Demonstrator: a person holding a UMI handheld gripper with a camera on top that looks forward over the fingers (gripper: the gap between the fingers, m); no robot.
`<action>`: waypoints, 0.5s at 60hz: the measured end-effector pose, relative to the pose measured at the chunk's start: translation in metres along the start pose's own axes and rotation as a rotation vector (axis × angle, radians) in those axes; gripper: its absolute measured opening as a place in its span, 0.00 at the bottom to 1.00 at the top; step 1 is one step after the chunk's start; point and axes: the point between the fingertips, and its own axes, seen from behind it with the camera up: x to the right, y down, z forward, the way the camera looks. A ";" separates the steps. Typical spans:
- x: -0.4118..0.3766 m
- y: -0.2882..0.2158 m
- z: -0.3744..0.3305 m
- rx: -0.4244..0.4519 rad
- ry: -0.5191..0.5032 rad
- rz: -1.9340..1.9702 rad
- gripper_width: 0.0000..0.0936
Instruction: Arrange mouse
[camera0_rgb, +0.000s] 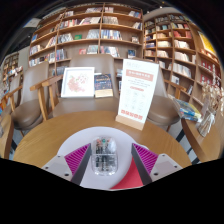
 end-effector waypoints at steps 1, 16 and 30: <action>-0.001 -0.001 -0.006 0.003 -0.005 0.008 0.91; 0.020 -0.010 -0.160 0.064 -0.027 0.008 0.91; 0.037 0.018 -0.354 0.144 -0.047 -0.018 0.91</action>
